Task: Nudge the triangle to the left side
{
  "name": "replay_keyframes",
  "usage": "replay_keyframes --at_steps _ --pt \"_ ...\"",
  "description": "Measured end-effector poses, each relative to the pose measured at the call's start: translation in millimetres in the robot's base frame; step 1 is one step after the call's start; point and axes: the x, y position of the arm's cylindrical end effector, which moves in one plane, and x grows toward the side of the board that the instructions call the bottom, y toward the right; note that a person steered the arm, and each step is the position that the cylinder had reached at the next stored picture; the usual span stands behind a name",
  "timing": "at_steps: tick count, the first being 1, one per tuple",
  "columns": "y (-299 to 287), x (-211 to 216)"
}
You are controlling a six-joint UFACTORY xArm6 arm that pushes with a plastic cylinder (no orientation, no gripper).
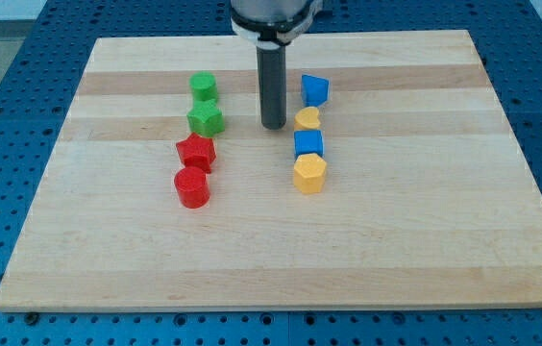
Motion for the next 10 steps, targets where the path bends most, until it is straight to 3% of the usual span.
replay_keyframes --at_steps 3,5,7,8,10 --pt "6.9 -80.7" --pt "42.9 -107.2" --pt "105.7 -95.9" --pt "109.2 -65.4" --pt "109.1 -50.7"
